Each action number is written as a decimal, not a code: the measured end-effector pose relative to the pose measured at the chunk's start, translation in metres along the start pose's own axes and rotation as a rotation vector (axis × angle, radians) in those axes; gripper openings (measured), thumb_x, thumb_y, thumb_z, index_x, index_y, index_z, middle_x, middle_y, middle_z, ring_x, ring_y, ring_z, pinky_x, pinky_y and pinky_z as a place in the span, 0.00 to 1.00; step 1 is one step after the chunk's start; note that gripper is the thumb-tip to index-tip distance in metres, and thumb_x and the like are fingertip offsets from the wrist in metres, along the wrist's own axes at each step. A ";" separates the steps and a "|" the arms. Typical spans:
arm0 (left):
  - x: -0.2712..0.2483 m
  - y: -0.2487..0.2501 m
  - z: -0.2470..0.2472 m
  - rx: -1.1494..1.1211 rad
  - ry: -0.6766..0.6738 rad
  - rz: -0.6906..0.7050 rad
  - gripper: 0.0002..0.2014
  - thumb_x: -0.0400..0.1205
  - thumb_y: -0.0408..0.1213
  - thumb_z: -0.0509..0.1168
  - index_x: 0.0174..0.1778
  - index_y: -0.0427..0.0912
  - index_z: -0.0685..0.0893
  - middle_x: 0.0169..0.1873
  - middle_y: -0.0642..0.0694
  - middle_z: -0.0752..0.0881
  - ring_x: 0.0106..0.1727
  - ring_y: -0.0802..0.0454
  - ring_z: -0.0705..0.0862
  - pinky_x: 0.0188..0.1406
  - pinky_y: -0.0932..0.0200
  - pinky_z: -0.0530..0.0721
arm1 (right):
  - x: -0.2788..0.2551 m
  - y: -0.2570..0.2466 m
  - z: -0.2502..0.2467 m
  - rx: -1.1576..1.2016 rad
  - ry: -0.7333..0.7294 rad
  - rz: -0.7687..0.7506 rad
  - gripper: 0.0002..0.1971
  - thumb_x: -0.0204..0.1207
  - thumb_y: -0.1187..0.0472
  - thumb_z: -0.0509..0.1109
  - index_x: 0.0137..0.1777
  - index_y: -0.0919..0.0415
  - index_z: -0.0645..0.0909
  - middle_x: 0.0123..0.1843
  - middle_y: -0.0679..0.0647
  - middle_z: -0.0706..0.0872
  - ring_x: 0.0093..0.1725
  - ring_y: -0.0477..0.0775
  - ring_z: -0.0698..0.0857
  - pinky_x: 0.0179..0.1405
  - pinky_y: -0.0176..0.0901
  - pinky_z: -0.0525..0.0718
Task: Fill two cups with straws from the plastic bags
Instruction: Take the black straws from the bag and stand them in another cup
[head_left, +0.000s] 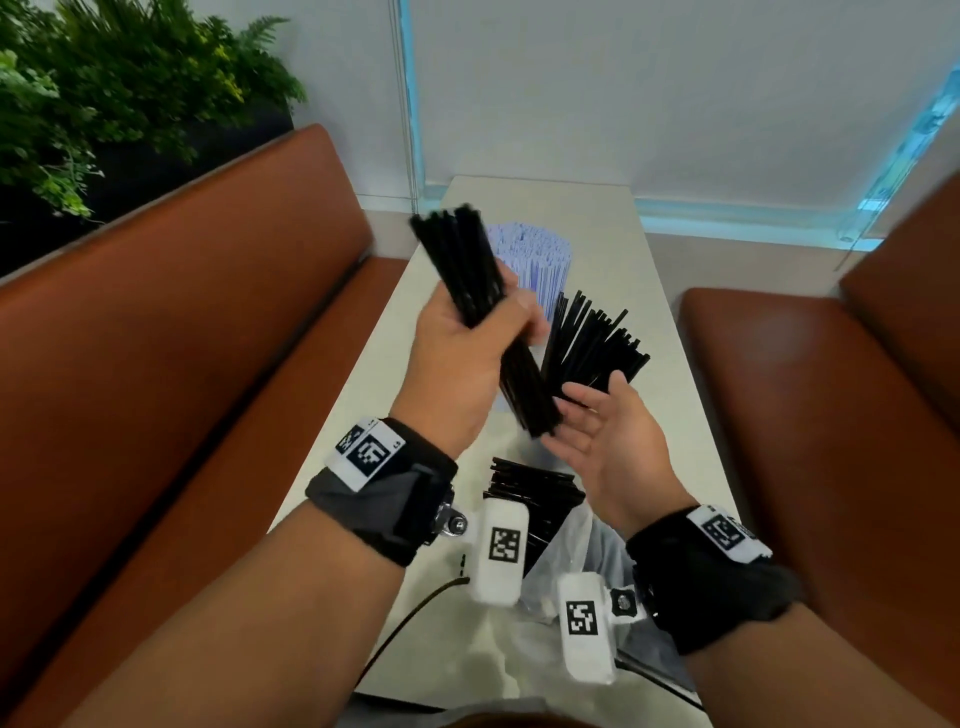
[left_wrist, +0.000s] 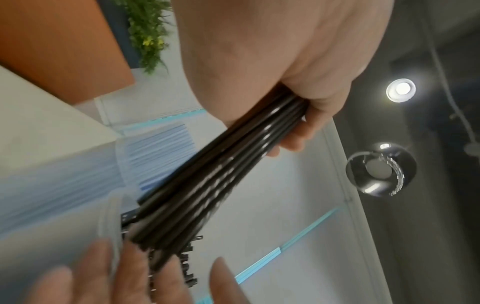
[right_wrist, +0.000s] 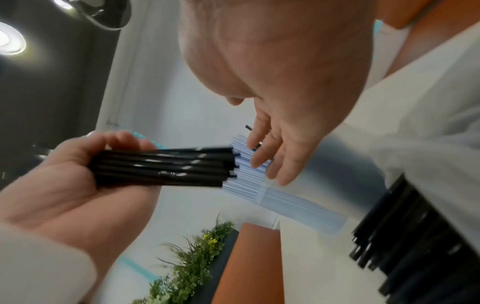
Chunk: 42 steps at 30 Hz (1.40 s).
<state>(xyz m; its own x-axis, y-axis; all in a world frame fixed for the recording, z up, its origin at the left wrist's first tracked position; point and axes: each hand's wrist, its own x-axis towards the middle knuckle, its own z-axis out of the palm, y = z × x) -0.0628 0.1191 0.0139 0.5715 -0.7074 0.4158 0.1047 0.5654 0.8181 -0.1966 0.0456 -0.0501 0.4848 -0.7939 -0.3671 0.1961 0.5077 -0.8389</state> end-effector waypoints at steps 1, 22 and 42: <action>0.003 0.000 0.003 -0.087 0.057 0.000 0.09 0.80 0.27 0.70 0.43 0.48 0.83 0.32 0.45 0.82 0.34 0.47 0.83 0.43 0.53 0.85 | -0.001 -0.001 0.003 0.057 -0.011 0.032 0.28 0.89 0.40 0.54 0.64 0.64 0.83 0.63 0.65 0.89 0.62 0.65 0.88 0.68 0.62 0.83; -0.010 -0.028 0.007 -0.021 0.073 -0.296 0.06 0.82 0.28 0.69 0.47 0.44 0.82 0.34 0.45 0.86 0.37 0.46 0.87 0.48 0.49 0.87 | 0.007 0.008 -0.009 -0.937 -0.433 -0.398 0.11 0.76 0.44 0.72 0.47 0.50 0.80 0.38 0.44 0.89 0.38 0.40 0.87 0.43 0.40 0.84; 0.057 -0.062 0.004 0.510 0.142 -0.070 0.03 0.85 0.37 0.67 0.47 0.44 0.80 0.34 0.47 0.88 0.39 0.49 0.89 0.48 0.53 0.86 | 0.062 0.006 -0.028 -1.800 -0.160 -0.663 0.06 0.85 0.55 0.67 0.45 0.49 0.77 0.36 0.40 0.63 0.32 0.46 0.69 0.24 0.43 0.68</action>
<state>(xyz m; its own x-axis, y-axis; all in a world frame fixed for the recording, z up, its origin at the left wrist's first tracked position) -0.0400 0.0417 -0.0116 0.6855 -0.6519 0.3243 -0.2418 0.2163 0.9459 -0.1893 -0.0100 -0.0891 0.7959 -0.5995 0.0838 -0.5738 -0.7913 -0.2110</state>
